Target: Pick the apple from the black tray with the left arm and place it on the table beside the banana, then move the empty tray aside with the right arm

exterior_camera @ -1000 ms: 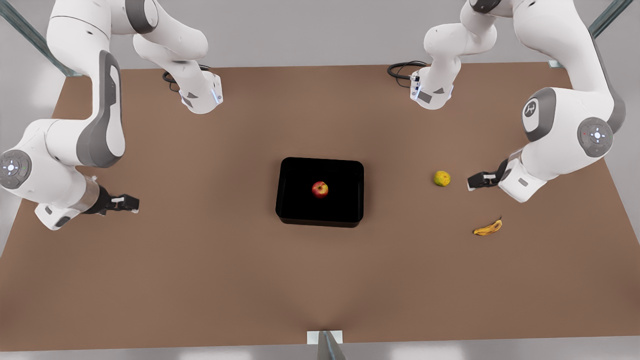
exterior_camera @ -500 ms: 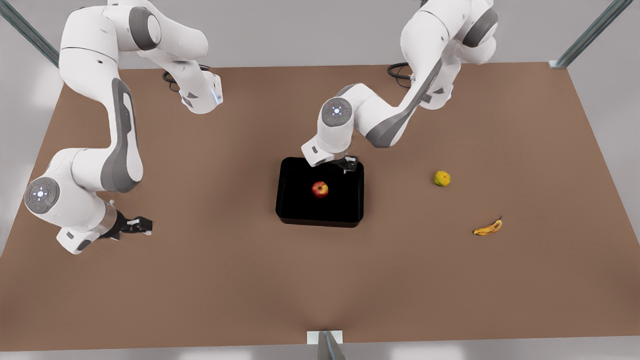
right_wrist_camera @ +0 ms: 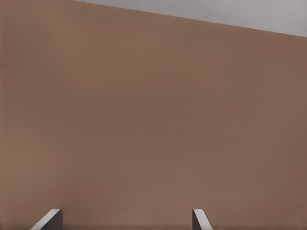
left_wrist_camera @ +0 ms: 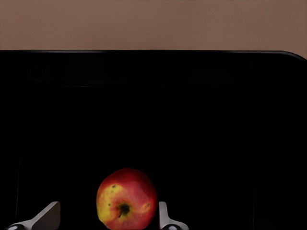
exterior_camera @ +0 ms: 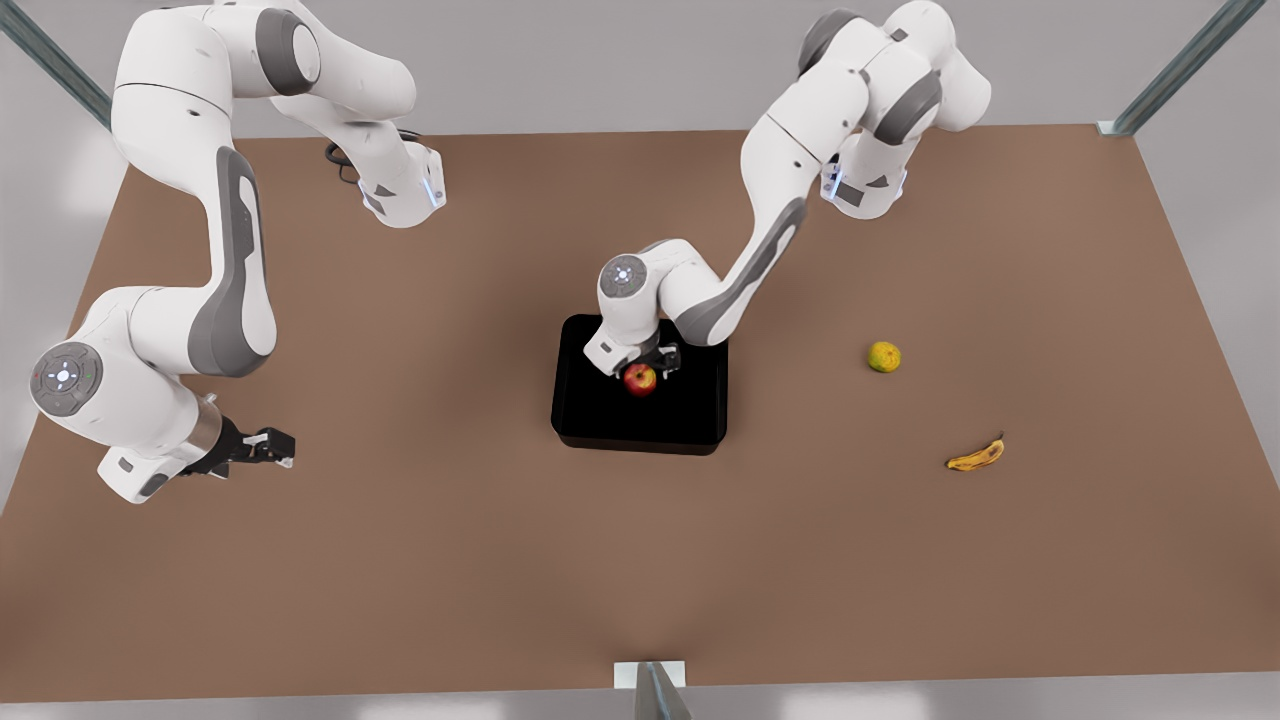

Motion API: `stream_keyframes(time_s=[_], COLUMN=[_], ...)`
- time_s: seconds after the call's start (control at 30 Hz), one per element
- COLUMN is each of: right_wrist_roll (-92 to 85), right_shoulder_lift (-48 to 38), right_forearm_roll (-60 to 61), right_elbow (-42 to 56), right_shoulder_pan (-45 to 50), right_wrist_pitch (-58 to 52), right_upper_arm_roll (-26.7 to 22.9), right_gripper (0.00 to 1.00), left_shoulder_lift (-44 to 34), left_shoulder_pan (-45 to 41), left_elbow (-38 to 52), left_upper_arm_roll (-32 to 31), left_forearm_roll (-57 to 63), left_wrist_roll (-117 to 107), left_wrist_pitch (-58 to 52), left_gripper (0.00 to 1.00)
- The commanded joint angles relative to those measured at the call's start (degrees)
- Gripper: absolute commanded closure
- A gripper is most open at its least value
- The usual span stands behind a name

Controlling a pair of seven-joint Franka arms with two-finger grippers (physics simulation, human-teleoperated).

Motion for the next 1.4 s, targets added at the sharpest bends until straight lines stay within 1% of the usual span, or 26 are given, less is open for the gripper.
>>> stream_keyframes(time_s=[0.0, 0.2, 0.23, 0.4, 0.57, 0.6, 0.63, 0.67, 0.8, 0.93, 1.0, 1.03, 1.07, 1.1, 1.13, 1.17, 1.2, 1.23, 1.27, 1.3, 1.33, 1.37], right_wrist_roll=[-1.20, -1.20, -1.20, -1.20, -1.20, -1.20, -1.20, -1.20, -1.20, -1.20, -1.03, 0.81, 9.24, 15.48, 24.80, 35.08, 40.80, 42.74, 47.22, 46.88, 46.17, 48.98], right_shoulder_lift=[-0.07, -0.07, -0.07, -0.07, -0.07, -0.07, -0.07, -0.07, -0.07, -0.07, -0.07, -1.12, -1.39, -1.39, -1.48, -2.97, -3.32, -4.73, -7.45, -8.86, -8.77, -8.95], right_forearm_roll=[0.00, 0.00, 0.00, 0.00, 0.00, 0.00, 0.00, 0.00, 0.00, 0.00, 0.09, -0.09, -0.35, -0.53, -0.79, -0.79, -0.35, -0.79, -0.53, -1.05, -1.14, -0.45], right_elbow=[0.03, 0.03, 0.03, 0.03, 0.03, 0.03, 0.03, 0.03, 0.03, 0.03, 0.03, 0.38, 5.38, 7.15, 8.90, 9.26, 9.26, 9.26, 9.26, 9.08, 9.08, 8.64], right_shoulder_pan=[0.00, 0.00, 0.00, 0.00, 0.00, 0.00, 0.00, 0.00, 0.00, 0.00, 0.17, 0.44, 0.44, 0.53, 0.53, 0.53, 0.53, 0.61, 0.61, 0.61, 0.61, 0.97], right_wrist_pitch=[-0.05, -0.05, -0.05, -0.05, -0.05, -0.05, -0.05, -0.05, -0.05, -0.05, -0.14, -5.32, -12.87, -17.54, -20.88, -21.67, -22.64, -24.84, -25.63, -25.72, -25.72, -27.90], right_upper_arm_roll=[0.00, 0.00, 0.00, 0.00, 0.00, 0.00, 0.00, -0.09, -0.09, -0.09, 0.18, 1.76, 5.35, 9.84, 13.71, 16.78, 17.40, 19.86, 20.83, 23.64, 23.82, 25.31], right_gripper=[0.00, 0.00, 0.00, 0.00, 0.00, 0.00, 0.00, 0.00, 0.00, 0.00, 0.00, 0.00, 0.00, 0.00, 0.00, 0.00, 0.00, 0.00, 0.00, 0.00, 0.00, 0.10], left_shoulder_lift=[0.43, 1.84, 1.92, 1.92, 1.92, 1.92, 1.92, 1.92, 1.31, -4.40, -8.70, -10.90, -12.84, -15.47, -17.67, -17.94, -17.85, -17.76, -17.59, -17.41, -17.41, -17.50], left_shoulder_pan=[-0.04, -0.04, 0.05, -0.13, -0.13, -0.04, -0.04, -0.04, -0.04, 1.72, 4.53, 6.55, 9.01, 11.91, 15.16, 18.32, 21.57, 25.53, 29.05, 31.51, 33.61, 36.60], left_elbow=[-0.36, -0.62, -1.93, -4.13, -4.22, -4.22, -4.22, -4.22, -4.40, -4.13, -4.13, -4.40, -4.84, -6.59, -6.95, -6.95, -6.95, -7.74, -9.05, -11.42, -14.06, -16.61], left_upper_arm_roll=[0.00, 0.00, 0.00, 0.00, 0.00, 0.00, 0.00, 0.00, 0.00, -0.09, -0.18, -0.18, -0.18, -0.18, -0.09, -0.09, 0.00, 0.00, 0.00, 0.00, 0.00, 0.08], left_forearm_roll=[1.87, 2.75, 5.03, 6.17, 6.17, 6.17, 6.17, 6.17, 6.17, 5.74, 1.43, 0.46, -1.82, -2.70, -4.90, -5.16, -5.16, -5.16, -5.16, -5.16, -5.16, -5.16], left_wrist_roll=[-20.77, -20.42, -20.51, -20.68, -20.77, -20.77, -20.77, -20.77, -20.77, -18.14, -9.27, -4.34, 1.10, 5.50, 11.91, 17.01, 22.20, 29.05, 34.59, 37.76, 40.56, 44.52], left_wrist_pitch=[6.54, 7.33, 7.51, 9.18, 9.18, 9.18, 9.18, 9.18, 8.56, -0.75, -7.43, -11.39, -13.50, -13.94, -16.57, -17.10, -17.10, -16.31, -13.68, -9.91, -6.04, -2.96], left_gripper=[0.00, 0.00, 0.00, 0.00, 0.00, 0.03, 0.19, 0.26, 0.27, 0.27, 0.27, 0.27, 0.27, 0.27, 0.27, 0.27, 0.26, 0.26, 0.26, 0.26, 0.26, 0.26])
